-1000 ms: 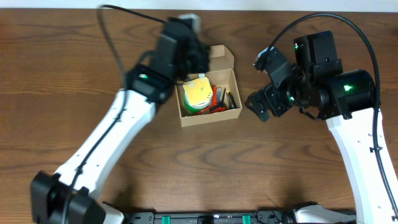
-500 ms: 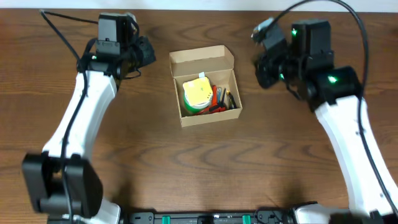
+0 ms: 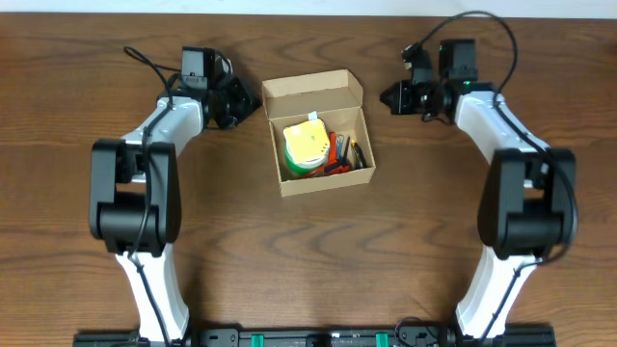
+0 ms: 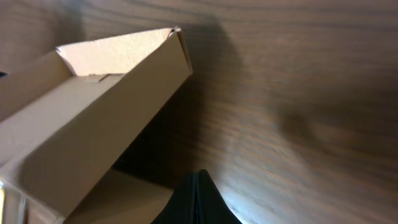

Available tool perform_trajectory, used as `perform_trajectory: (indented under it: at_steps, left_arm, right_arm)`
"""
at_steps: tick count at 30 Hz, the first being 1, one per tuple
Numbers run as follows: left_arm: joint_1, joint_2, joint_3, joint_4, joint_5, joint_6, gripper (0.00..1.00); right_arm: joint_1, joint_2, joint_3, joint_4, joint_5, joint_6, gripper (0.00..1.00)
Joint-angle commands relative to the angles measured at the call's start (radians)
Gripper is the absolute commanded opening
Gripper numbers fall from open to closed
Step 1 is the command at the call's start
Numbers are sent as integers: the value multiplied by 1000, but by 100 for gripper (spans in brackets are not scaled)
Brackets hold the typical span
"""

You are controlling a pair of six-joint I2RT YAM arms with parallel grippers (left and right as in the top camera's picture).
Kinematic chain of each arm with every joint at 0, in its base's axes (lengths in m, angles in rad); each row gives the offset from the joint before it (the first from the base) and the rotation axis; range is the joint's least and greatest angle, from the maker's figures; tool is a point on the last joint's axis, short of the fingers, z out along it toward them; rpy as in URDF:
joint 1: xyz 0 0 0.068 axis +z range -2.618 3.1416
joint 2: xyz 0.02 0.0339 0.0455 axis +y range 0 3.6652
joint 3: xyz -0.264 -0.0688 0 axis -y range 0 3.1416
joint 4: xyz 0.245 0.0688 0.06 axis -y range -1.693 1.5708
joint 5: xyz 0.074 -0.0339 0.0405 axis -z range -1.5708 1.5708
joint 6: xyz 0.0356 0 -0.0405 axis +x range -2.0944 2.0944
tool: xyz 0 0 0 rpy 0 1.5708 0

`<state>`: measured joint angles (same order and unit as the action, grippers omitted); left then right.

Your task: Pack container

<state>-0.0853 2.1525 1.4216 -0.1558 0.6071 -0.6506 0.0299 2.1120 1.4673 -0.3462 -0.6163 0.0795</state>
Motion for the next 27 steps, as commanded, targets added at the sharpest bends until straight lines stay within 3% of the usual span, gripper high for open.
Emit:
perform_trajectory:
  at_steps: [1,9,15,27]
  left_arm:
    - [8,36,14,32,125,-61,6]
    - [-3,39,15,135,207,-107,5]
    - [-9,39,35,169,259,-101,5]
    - [-5,22,189,140,435,83,6]
  right_arm:
    - [8,66,-5,67,-175,119,1]
    - [57,115,-5,248,-256,235,1]
    - [71,115,-3,254,-292,242,1]
    - [-4,113,12,426,-620,242,1]
